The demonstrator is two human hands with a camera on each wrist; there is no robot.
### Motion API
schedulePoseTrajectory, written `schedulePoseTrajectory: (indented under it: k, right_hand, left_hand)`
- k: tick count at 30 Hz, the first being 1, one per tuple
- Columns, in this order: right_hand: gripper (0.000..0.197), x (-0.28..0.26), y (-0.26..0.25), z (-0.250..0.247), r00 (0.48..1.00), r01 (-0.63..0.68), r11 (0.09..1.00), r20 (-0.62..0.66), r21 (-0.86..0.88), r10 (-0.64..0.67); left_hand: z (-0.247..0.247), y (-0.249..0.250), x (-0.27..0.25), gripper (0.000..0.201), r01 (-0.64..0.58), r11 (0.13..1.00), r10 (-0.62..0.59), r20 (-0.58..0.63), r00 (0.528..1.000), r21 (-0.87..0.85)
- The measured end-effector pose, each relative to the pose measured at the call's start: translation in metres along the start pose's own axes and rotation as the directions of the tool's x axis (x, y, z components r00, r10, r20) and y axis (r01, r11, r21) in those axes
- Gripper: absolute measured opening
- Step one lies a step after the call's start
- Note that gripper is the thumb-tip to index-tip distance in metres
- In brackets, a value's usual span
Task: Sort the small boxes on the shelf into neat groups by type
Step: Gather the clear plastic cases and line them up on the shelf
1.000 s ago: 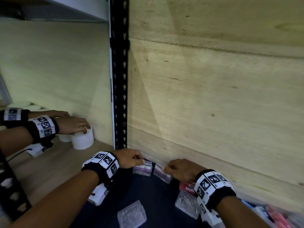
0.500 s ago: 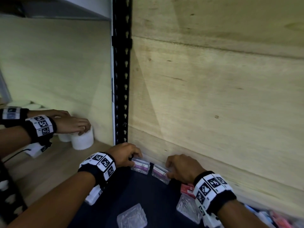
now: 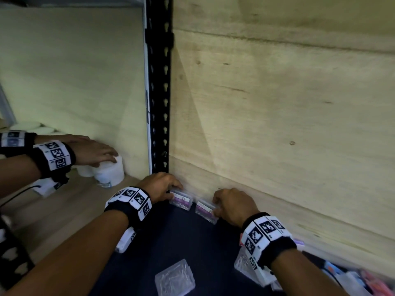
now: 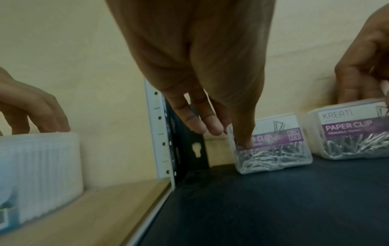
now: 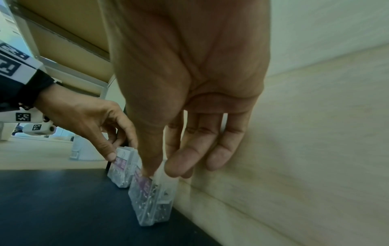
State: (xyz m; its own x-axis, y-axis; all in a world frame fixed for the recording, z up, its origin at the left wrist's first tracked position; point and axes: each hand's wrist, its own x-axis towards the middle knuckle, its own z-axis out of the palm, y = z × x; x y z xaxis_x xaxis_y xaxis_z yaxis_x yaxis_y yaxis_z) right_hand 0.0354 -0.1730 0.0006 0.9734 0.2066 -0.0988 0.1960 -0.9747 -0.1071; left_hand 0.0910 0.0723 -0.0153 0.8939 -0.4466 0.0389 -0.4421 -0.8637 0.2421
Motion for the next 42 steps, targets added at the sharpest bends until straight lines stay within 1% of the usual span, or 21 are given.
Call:
schedulePoseTrajectory:
  k: [4, 9, 12, 15, 18, 21, 24, 26, 28, 30, 33, 35, 38, 40, 42]
  right_hand:
    - [0.032, 0.003, -0.005, 0.002, 0.999, 0.008, 0.999, -0.042, -0.054, -0.011]
    - [0.031, 0.007, -0.008, 0.003, 0.999, -0.006, 0.997, -0.051, -0.072, 0.002]
    - [0.031, 0.007, -0.010, 0.005, 0.999, -0.013, 0.997, -0.052, -0.071, 0.009]
    - [0.030, 0.006, -0.011, 0.005, 0.999, -0.028, 0.998, -0.043, -0.056, 0.026]
    - [0.029, 0.004, -0.011, 0.006, 0.998, -0.037, 0.999, -0.045, -0.035, 0.035]
    - [0.027, 0.002, -0.012, 0.006, 0.998, -0.039, 0.998, -0.053, -0.039, 0.037]
    - [0.023, -0.002, -0.013, 0.007, 0.998, -0.029, 0.996, -0.053, -0.082, 0.025]
    - [0.024, -0.002, -0.013, 0.007, 0.998, -0.012, 0.992, -0.055, -0.127, 0.005]
    - [0.029, -0.006, -0.013, 0.005, 0.999, 0.013, 0.988, -0.033, -0.153, -0.018]
    - [0.038, -0.012, -0.012, 0.003, 0.999, 0.029, 0.990, -0.010, -0.141, -0.030]
    - [0.048, -0.028, -0.007, -0.002, 0.999, 0.035, 0.995, -0.008, -0.098, -0.035]
    - [0.046, -0.040, -0.001, -0.007, 0.999, 0.040, 0.996, 0.013, -0.076, -0.039]
    - [0.041, -0.060, 0.012, -0.013, 0.994, 0.045, 0.997, 0.104, -0.068, -0.038]
    - [0.037, -0.075, 0.018, -0.014, 0.988, 0.025, 0.998, 0.156, -0.063, -0.014]
    - [0.039, -0.088, 0.023, -0.010, 0.980, 0.014, 0.997, 0.197, -0.081, 0.002]
  left_hand:
    - [0.003, -0.007, 0.003, 0.038, -0.016, 1.000, 0.016, -0.046, 0.999, 0.000]
    - [0.008, -0.014, 0.007, 0.038, -0.056, 0.998, 0.058, -0.038, 0.998, 0.035]
    - [0.009, -0.016, 0.007, 0.038, -0.058, 0.998, 0.059, -0.038, 0.998, 0.036]
    - [0.009, -0.012, 0.005, 0.041, -0.040, 0.998, 0.042, -0.027, 0.999, 0.052]
    - [0.007, -0.006, 0.000, 0.051, -0.001, 0.997, 0.002, -0.021, 1.000, 0.078]
    - [0.000, 0.003, -0.010, 0.061, 0.033, 0.995, -0.026, -0.075, 0.997, 0.092]
    - [-0.012, 0.019, -0.026, 0.058, 0.076, 0.990, -0.064, -0.105, 0.992, 0.115]
    - [-0.020, 0.029, -0.035, 0.049, 0.079, 0.992, -0.072, -0.071, 0.995, 0.095]
    - [-0.027, 0.039, -0.045, 0.043, 0.054, 0.994, -0.056, 0.011, 0.998, 0.097]
    - [-0.029, 0.048, -0.057, 0.043, 0.023, 0.995, -0.032, 0.094, 0.995, 0.096]
    - [-0.026, 0.062, -0.075, 0.045, -0.014, 0.997, 0.002, 0.171, 0.985, 0.071]
    - [-0.020, 0.071, -0.086, 0.047, -0.012, 0.999, 0.004, 0.217, 0.976, 0.038]
    - [-0.007, 0.087, -0.096, 0.050, 0.000, 1.000, -0.005, 0.296, 0.955, 0.018]
    - [0.001, 0.099, -0.102, 0.051, 0.006, 0.999, -0.025, 0.347, 0.938, 0.053]
    - [0.008, 0.108, -0.108, 0.051, 0.035, 0.994, -0.074, 0.387, 0.919, 0.107]
